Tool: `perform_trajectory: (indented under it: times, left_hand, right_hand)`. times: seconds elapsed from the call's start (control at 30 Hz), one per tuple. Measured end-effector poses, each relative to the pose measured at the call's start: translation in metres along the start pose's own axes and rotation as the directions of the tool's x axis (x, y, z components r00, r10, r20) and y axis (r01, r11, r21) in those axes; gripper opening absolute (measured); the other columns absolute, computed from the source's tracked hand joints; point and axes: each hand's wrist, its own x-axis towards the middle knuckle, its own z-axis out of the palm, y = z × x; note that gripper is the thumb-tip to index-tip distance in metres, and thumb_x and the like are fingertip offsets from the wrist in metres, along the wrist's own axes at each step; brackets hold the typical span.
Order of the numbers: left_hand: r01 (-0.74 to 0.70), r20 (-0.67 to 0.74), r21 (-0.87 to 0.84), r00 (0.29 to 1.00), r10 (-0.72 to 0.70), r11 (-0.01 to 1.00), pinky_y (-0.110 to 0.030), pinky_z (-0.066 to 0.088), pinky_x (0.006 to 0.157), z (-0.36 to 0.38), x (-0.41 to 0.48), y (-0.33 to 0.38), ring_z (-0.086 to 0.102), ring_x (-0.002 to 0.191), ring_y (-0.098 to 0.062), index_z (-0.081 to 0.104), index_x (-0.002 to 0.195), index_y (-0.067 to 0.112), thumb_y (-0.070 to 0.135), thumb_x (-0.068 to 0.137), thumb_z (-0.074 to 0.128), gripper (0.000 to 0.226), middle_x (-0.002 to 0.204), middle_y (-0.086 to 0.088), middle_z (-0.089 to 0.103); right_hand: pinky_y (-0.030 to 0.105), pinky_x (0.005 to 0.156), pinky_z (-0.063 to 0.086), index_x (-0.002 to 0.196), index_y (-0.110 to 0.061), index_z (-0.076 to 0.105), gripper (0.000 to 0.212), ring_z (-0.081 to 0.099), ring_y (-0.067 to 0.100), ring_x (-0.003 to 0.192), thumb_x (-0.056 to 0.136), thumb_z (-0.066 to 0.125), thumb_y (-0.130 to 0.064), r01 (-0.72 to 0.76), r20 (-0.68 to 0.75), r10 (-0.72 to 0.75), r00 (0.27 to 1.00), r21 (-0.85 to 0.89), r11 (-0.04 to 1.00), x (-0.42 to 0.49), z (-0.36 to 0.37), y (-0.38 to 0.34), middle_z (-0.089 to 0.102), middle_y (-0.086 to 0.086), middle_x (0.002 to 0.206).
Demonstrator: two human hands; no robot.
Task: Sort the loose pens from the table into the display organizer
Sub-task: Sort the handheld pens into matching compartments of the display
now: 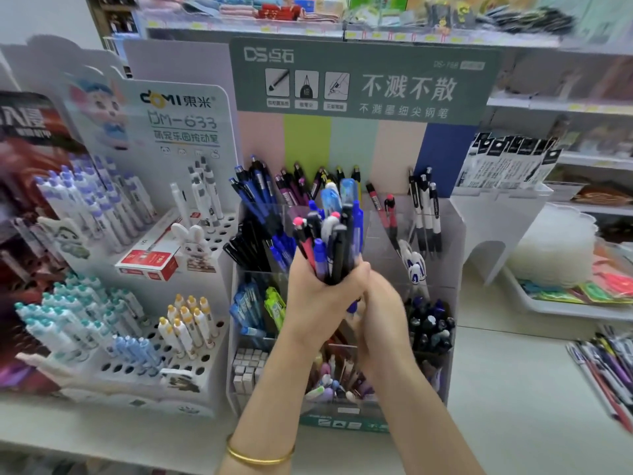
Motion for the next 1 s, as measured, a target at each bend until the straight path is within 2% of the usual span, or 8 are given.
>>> perform_trajectory:
  times: [0.07, 0.17, 0.23, 0.33, 0.47, 0.67, 0.8, 1.0]
  left_hand:
    - [-0.002, 0.082, -0.074, 0.997, 0.008, 0.997, -0.034, 0.046, 0.060, -0.008, 0.003, 0.002, 0.051, 0.061, -0.024, 0.055, 0.072, 0.002, 0.006, 0.075, 0.065, 0.011, 0.065, -0.018, 0.050]
    - [0.114, 0.228, -0.175, 0.971, -0.072, 0.978, -0.035, 0.047, 0.062, -0.017, 0.001, 0.003, 0.052, 0.059, -0.019, 0.065, 0.071, 0.027, 0.012, 0.072, 0.062, 0.015, 0.062, -0.002, 0.054]
    - [0.204, 0.308, -0.245, 0.943, -0.123, 0.948, -0.033, 0.045, 0.060, -0.017, -0.004, 0.002, 0.050, 0.056, -0.018, 0.065, 0.074, 0.026, 0.013, 0.070, 0.063, 0.014, 0.061, 0.000, 0.052]
    - [0.335, 0.370, -0.312, 0.905, -0.211, 0.889, -0.031, 0.045, 0.058, -0.017, -0.008, -0.003, 0.048, 0.055, -0.018, 0.060, 0.085, 0.012, 0.012, 0.068, 0.064, 0.017, 0.063, -0.002, 0.050]
    - [0.437, 0.426, -0.396, 0.867, -0.260, 0.807, -0.030, 0.047, 0.057, -0.019, -0.010, -0.006, 0.052, 0.056, -0.017, 0.060, 0.100, 0.008, 0.010, 0.071, 0.064, 0.030, 0.076, -0.007, 0.056]
    - [0.507, 0.365, -0.464, 0.857, -0.364, 0.727, -0.026, 0.051, 0.055, -0.010, -0.011, -0.004, 0.056, 0.057, -0.012, 0.062, 0.106, 0.003, 0.018, 0.065, 0.068, 0.044, 0.084, -0.005, 0.068]
    - [0.527, 0.296, -0.434, 0.849, -0.437, 0.730, -0.024, 0.053, 0.055, -0.009, -0.008, -0.003, 0.061, 0.059, -0.012, 0.054, 0.124, -0.010, 0.023, 0.061, 0.070, 0.073, 0.076, -0.004, 0.069]
    - [0.492, 0.164, -0.482, 0.864, -0.477, 0.725, -0.028, 0.054, 0.052, -0.001, -0.006, 0.003, 0.067, 0.060, -0.020, 0.064, 0.099, 0.001, 0.002, 0.074, 0.059, 0.025, 0.075, -0.010, 0.069]
  right_hand:
    - [0.031, 0.081, 0.057, 0.106, -0.019, 0.068, 0.023, 0.067, 0.009, 0.091, 0.099, 0.046, -0.013, 0.242, -0.051, -0.263, 0.963, -0.253, 0.937, -0.001, -0.008, -0.011, 0.070, -0.003, 0.101]
    - [0.022, 0.066, 0.054, 0.107, -0.023, 0.066, 0.025, 0.064, 0.009, 0.075, 0.098, 0.047, -0.010, 0.432, 0.042, -0.435, 0.899, -0.241, 0.869, 0.008, -0.012, -0.047, 0.068, -0.005, 0.093]
    - [0.022, 0.061, 0.050, 0.112, -0.022, 0.065, 0.025, 0.058, 0.010, 0.068, 0.099, 0.047, -0.012, 0.425, 0.211, -0.381, 0.900, -0.236, 0.874, 0.019, -0.009, -0.068, 0.066, -0.001, 0.090]
    - [0.034, 0.064, 0.045, 0.111, -0.018, 0.067, 0.022, 0.052, 0.024, 0.073, 0.098, 0.050, -0.016, 0.295, 0.421, -0.168, 0.891, -0.259, 0.920, 0.033, -0.006, -0.080, 0.062, 0.013, 0.091]
    - [0.034, 0.063, 0.042, 0.103, -0.012, 0.070, 0.020, 0.049, 0.024, 0.069, 0.090, 0.061, -0.023, 0.206, 0.507, -0.073, 0.859, -0.211, 0.956, 0.041, -0.012, -0.074, 0.057, 0.016, 0.082]
    - [0.017, 0.040, 0.041, 0.101, -0.008, 0.059, 0.015, 0.054, 0.012, 0.053, 0.099, 0.050, -0.019, 0.098, 0.371, -0.023, 0.929, -0.186, 0.978, 0.044, -0.010, -0.064, 0.059, 0.012, 0.079]
    - [0.020, 0.039, 0.046, 0.104, -0.007, 0.053, 0.016, 0.060, 0.018, 0.057, 0.099, 0.050, -0.023, 0.181, 0.221, -0.127, 0.967, -0.240, 0.954, 0.042, -0.006, -0.059, 0.060, 0.011, 0.081]
    - [0.033, 0.056, 0.053, 0.093, -0.019, 0.053, 0.006, 0.060, 0.018, 0.069, 0.098, 0.052, -0.023, 0.429, 0.125, -0.416, 0.901, -0.393, 0.813, 0.044, -0.002, -0.054, 0.058, 0.003, 0.080]
